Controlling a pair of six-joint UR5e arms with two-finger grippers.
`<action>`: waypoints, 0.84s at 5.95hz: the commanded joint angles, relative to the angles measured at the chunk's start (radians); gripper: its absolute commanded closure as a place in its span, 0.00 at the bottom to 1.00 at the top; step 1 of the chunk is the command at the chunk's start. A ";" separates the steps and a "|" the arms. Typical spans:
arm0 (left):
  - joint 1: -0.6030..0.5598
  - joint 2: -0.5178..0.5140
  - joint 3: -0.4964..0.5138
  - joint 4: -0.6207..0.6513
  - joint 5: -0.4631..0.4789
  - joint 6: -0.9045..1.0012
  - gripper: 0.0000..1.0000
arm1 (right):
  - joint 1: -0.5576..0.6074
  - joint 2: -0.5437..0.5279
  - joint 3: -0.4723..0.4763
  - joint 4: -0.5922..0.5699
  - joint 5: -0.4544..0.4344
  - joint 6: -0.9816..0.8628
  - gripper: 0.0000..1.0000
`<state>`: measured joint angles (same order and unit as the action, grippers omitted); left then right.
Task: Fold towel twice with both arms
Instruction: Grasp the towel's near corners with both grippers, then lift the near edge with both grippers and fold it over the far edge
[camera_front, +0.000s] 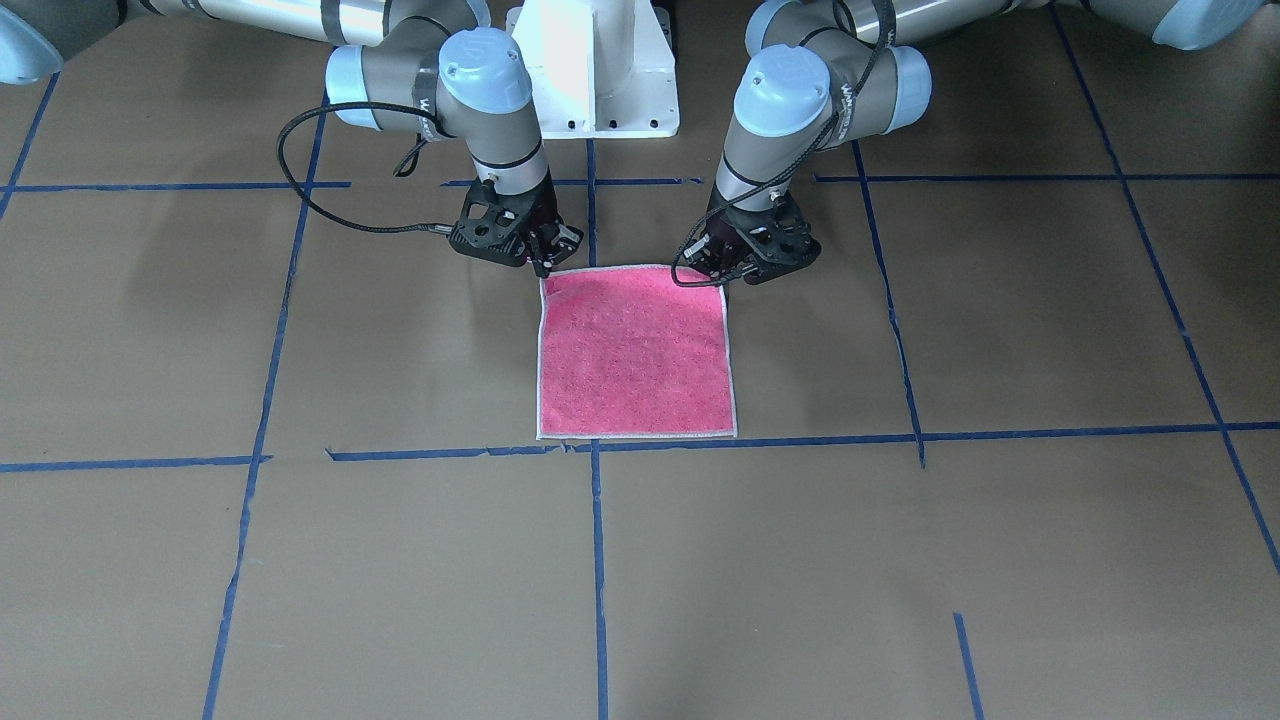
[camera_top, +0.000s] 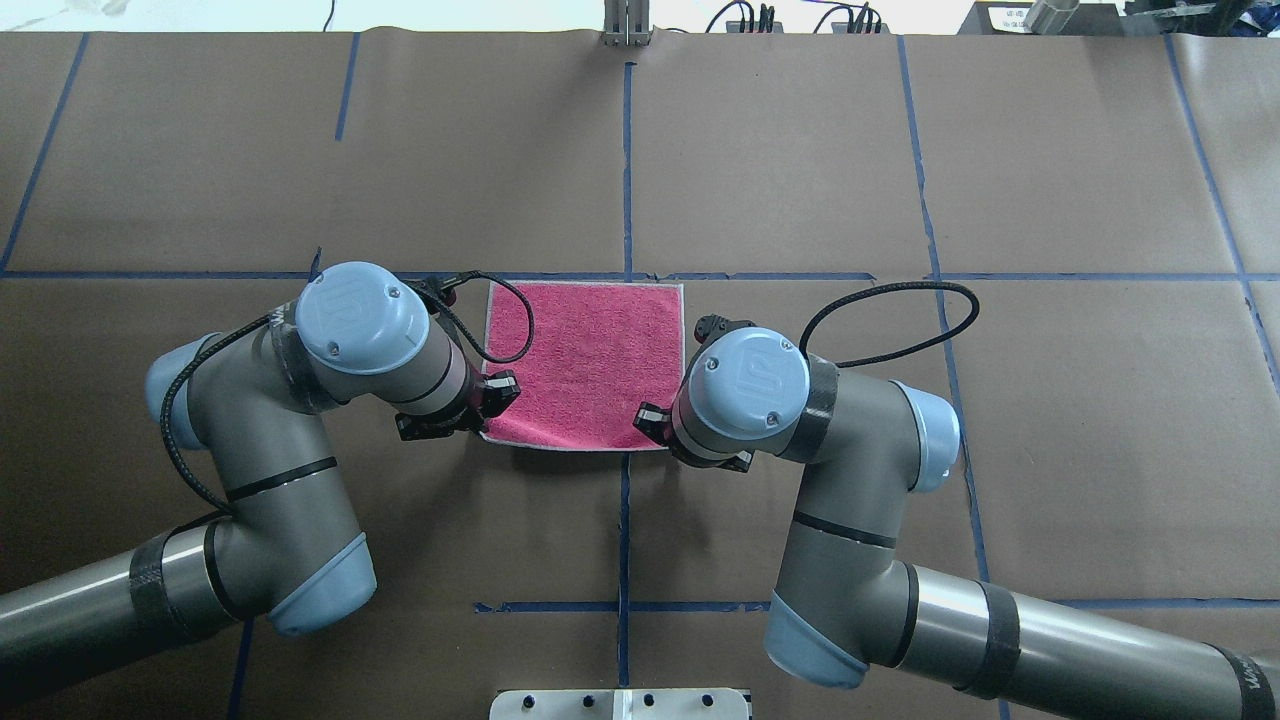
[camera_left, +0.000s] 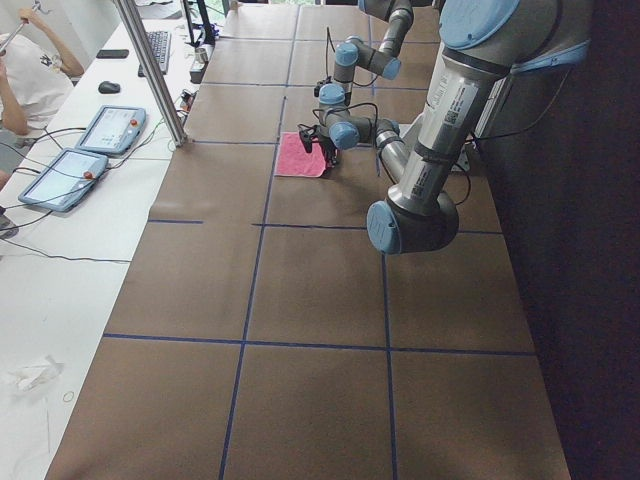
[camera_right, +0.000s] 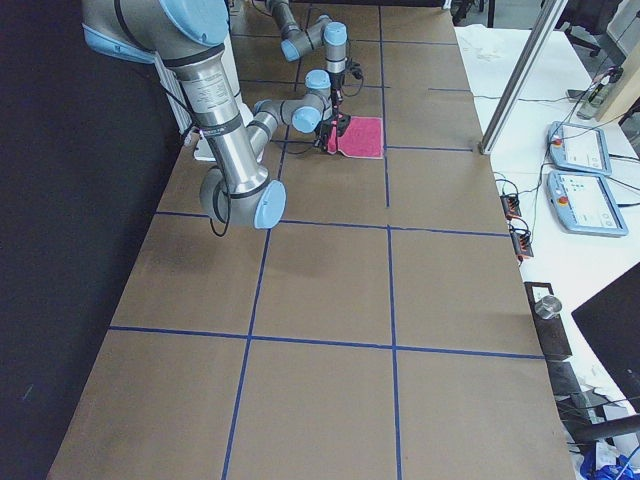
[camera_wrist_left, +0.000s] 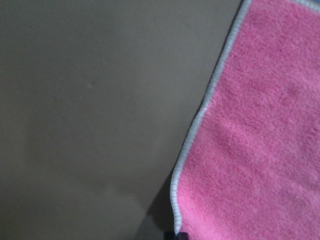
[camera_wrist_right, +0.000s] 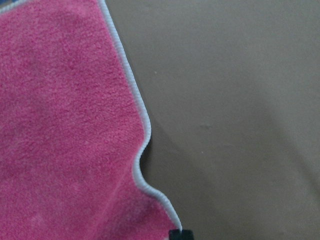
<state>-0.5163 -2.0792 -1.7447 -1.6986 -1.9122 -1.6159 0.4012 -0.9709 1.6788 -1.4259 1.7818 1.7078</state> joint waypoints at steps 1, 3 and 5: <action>-0.031 -0.012 -0.001 -0.003 -0.027 0.007 0.97 | 0.045 0.017 -0.001 0.012 0.004 -0.002 0.98; -0.031 -0.024 0.001 -0.003 -0.027 0.007 0.95 | 0.091 0.052 -0.002 0.013 0.004 -0.002 0.97; -0.056 -0.059 0.022 -0.003 -0.025 0.007 0.95 | 0.111 0.081 -0.061 0.015 0.002 -0.011 0.98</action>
<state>-0.5581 -2.1186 -1.7360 -1.7012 -1.9378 -1.6092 0.5022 -0.9090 1.6525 -1.4131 1.7851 1.7016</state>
